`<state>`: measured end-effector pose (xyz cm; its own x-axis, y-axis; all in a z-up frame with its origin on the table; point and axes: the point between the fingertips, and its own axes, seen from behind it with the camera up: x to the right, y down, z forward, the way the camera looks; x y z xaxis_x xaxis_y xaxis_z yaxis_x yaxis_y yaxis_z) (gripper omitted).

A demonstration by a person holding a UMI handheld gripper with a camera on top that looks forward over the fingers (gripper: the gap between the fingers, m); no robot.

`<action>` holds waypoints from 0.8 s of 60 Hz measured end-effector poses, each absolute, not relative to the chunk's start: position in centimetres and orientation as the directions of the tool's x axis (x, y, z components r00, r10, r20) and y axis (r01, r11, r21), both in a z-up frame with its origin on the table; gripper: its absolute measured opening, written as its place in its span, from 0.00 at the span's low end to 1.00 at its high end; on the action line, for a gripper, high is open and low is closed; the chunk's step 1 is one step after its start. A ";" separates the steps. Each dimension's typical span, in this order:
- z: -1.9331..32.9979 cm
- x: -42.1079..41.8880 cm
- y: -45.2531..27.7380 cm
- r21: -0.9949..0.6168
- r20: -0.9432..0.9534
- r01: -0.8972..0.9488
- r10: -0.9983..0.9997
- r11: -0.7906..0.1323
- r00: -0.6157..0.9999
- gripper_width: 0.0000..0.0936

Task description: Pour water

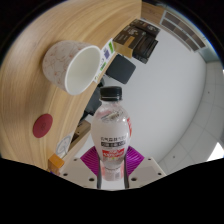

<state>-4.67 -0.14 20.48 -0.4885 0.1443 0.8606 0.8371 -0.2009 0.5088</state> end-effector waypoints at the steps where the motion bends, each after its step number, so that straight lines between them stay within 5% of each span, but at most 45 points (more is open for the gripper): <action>1: 20.1 -5.0 0.1 0.537 0.843 0.823 0.145 -0.188 -0.517 0.32; 10: 18.3 -5.8 0.4 0.620 0.783 0.769 0.178 -0.154 -0.596 0.32; 19: 18.4 -6.1 0.1 0.504 0.860 0.849 0.181 -0.157 -0.477 0.32; 33: 22.5 -6.0 -1.4 -0.274 0.939 0.940 0.154 -0.204 0.307 0.32; 42: 25.8 -4.0 -2.5 -0.763 0.606 0.612 0.099 -0.208 0.789 0.32; 48: 24.6 -1.8 -2.0 -0.909 0.334 0.345 0.085 -0.235 0.939 0.32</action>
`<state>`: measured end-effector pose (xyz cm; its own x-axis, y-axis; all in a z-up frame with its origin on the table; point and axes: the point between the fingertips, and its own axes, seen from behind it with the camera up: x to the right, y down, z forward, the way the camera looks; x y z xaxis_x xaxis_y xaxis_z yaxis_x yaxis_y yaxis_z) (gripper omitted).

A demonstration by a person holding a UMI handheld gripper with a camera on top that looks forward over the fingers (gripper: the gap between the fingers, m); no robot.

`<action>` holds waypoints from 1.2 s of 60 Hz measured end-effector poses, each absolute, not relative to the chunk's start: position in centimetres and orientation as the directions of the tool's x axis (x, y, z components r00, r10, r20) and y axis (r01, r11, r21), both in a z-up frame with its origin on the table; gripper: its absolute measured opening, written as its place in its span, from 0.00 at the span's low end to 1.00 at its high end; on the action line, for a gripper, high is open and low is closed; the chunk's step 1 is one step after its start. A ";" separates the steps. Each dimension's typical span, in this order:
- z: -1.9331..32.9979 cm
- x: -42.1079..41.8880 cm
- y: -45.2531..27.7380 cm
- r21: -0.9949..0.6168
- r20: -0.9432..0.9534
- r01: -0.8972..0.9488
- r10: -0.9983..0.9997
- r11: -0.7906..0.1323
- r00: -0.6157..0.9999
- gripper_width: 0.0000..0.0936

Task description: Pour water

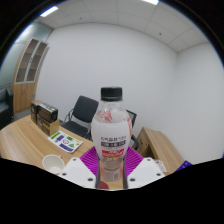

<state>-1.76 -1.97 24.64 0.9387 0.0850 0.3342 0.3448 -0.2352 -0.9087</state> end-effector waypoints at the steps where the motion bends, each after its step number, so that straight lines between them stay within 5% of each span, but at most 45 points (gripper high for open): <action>1: 24.2 -1.4 -1.8 -0.919 0.300 0.312 0.086 -0.241 0.950 0.32; 32: 6.2 -0.1 0.6 -0.913 -0.034 0.030 0.148 -0.408 0.988 0.33; 38: 6.3 0.1 0.3 -0.931 -0.028 0.029 0.149 -0.365 0.988 0.33; 48: 6.3 0.1 0.1 -0.931 -0.017 0.037 0.145 -0.362 0.989 0.54; 54: 6.0 0.2 -1.0 -0.904 -0.023 0.033 0.125 -0.427 0.992 0.93; 72: 14.1 -0.5 -11.6 -0.875 0.068 0.072 0.026 -0.479 0.997 0.92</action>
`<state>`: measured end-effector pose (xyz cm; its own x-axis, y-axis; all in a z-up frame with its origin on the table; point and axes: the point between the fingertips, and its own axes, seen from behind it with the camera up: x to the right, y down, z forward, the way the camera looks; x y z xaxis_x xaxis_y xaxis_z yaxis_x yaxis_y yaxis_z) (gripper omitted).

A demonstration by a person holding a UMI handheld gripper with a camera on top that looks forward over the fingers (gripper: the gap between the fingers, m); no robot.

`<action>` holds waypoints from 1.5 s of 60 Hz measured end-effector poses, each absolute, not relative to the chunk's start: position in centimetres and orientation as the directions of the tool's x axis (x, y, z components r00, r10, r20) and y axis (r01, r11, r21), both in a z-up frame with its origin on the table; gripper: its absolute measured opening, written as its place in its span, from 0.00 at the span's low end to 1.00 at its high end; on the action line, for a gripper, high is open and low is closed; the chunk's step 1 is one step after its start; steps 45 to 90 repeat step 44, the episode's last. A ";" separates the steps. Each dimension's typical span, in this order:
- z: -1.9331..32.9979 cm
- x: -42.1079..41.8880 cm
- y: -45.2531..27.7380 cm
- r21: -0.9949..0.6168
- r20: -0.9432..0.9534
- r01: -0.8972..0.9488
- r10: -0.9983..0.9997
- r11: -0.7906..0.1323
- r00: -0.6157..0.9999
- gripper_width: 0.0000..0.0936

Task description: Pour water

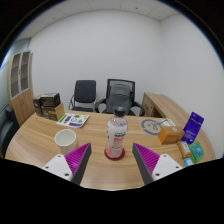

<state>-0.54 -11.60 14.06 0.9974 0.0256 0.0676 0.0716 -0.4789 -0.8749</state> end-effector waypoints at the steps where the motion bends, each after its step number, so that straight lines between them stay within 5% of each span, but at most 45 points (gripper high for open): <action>1: 14.6 -0.7 -12.4 -0.875 0.073 0.073 0.018 -0.479 0.997 0.92; 29: 21.0 -9.3 -29.8 -0.856 0.077 0.008 -0.112 -0.517 0.991 0.91; 90: 21.5 -10.0 -32.0 -0.852 0.085 0.002 -0.134 -0.524 0.987 0.92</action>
